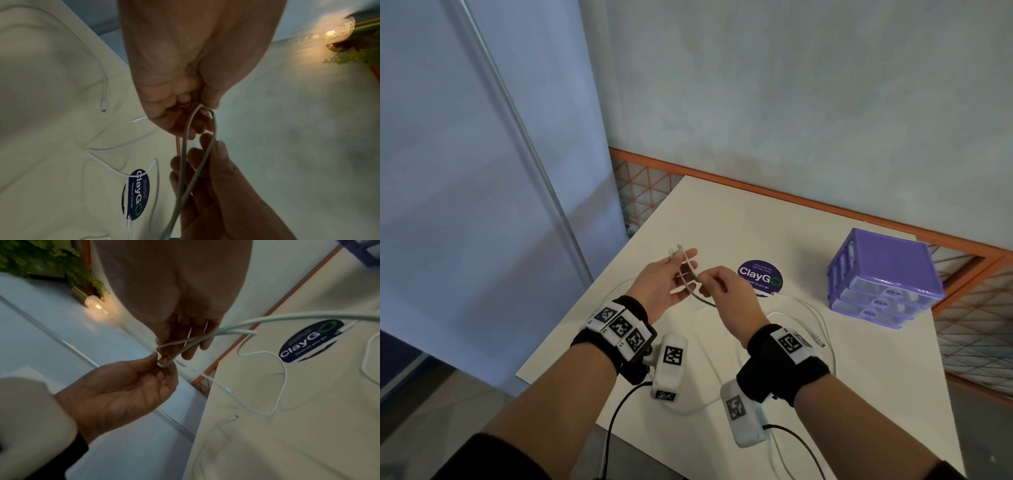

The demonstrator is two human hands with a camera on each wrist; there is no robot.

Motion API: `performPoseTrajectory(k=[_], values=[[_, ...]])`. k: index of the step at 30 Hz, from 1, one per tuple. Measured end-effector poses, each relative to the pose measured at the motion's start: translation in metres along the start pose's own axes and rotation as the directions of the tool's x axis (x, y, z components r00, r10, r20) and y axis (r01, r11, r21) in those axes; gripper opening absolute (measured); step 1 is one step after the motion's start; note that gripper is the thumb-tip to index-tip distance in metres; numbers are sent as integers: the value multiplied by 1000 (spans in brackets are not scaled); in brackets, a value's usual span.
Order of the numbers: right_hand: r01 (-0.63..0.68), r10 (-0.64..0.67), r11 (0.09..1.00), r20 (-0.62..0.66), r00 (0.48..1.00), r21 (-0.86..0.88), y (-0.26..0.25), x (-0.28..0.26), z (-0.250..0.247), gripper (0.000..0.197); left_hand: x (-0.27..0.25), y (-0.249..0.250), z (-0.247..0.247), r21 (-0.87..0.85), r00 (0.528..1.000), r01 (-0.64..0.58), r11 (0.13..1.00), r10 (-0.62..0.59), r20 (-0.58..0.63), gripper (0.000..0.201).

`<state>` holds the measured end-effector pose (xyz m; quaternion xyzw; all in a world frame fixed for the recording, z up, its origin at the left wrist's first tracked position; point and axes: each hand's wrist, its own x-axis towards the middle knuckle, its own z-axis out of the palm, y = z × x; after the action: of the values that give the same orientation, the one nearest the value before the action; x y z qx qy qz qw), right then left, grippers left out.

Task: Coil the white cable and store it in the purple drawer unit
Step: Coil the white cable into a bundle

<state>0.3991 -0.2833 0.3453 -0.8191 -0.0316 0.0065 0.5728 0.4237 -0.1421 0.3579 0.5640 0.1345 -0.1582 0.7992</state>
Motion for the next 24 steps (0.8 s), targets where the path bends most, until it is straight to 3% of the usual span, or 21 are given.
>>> performPoseTrajectory(k=[4,7,20,24], values=[[141,-139,990,80,987,-21,0,-3,5,16,3,8,-9,-112,999,-24,993,19,-43,34],[174,-170,983,57,984,-58,13,2,5,18,3,13,-12,-158,997,-61,986,54,-52,29],[41,-31,996,119,992,-79,50,-6,6,19,1,6,-2,-216,986,-145,966,159,47,36],[24,-10,978,70,997,-205,63,-15,-7,23,7,-10,8,-183,990,-114,977,127,65,36]])
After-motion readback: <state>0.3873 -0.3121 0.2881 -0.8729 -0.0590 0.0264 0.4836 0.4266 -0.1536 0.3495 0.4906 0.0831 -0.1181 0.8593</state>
